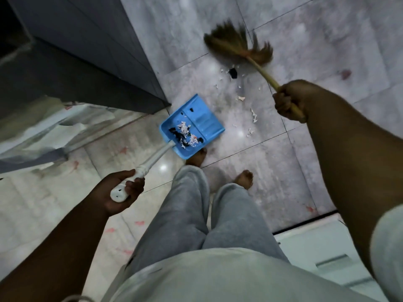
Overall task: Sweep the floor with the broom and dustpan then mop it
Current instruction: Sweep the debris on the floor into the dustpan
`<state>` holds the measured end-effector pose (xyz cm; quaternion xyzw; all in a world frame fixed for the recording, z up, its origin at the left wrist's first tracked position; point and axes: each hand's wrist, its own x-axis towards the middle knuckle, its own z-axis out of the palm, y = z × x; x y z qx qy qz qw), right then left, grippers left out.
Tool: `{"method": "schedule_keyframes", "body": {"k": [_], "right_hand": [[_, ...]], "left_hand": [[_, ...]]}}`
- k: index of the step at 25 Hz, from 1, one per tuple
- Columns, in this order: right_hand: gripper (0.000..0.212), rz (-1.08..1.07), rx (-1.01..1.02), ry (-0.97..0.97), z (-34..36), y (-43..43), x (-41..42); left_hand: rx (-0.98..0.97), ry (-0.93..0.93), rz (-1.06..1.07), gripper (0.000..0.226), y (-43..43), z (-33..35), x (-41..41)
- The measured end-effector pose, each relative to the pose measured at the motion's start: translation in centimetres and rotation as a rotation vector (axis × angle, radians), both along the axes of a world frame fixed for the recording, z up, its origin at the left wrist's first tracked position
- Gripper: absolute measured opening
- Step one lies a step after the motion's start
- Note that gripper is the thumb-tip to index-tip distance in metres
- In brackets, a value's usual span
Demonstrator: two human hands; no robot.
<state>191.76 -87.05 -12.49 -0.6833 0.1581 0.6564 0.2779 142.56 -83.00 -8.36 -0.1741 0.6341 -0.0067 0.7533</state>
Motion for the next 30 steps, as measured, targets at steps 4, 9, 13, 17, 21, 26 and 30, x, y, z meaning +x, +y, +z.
{"method": "schedule_keyframes", "body": {"k": [4, 9, 13, 17, 21, 26, 30], "right_hand": [[0.025, 0.177, -0.096, -0.022, 1.7, -6.4, -1.9], [0.019, 0.252, -0.228, -0.091, 5.3, -16.9, -2.8], [0.016, 0.239, -0.339, -0.127, 8.5, -24.9, -3.3], [0.007, 0.059, -0.311, -0.087, 12.4, -30.9, -3.4], [0.009, -0.141, -0.236, -0.072, 14.8, -34.2, -2.9], [0.016, -0.341, -0.165, -0.042, 12.8, -35.0, -1.9], [0.023, -0.455, -0.146, 0.02, 9.1, -34.3, -3.0]], "left_hand": [[0.018, -0.009, 0.011, 0.024, 0.0, 2.2, -0.2], [0.04, -0.003, 0.025, 0.038, -0.7, 3.7, 0.2], [0.06, -0.048, 0.029, 0.065, -0.7, 4.4, 1.4], [0.081, -0.091, -0.031, 0.088, -0.3, 4.0, 3.3], [0.061, -0.072, -0.101, 0.071, 0.3, 3.8, 5.5], [0.079, -0.05, -0.181, 0.068, 0.4, 4.3, 8.2], [0.143, -0.005, -0.28, 0.075, -0.9, 4.9, 9.3]]}}
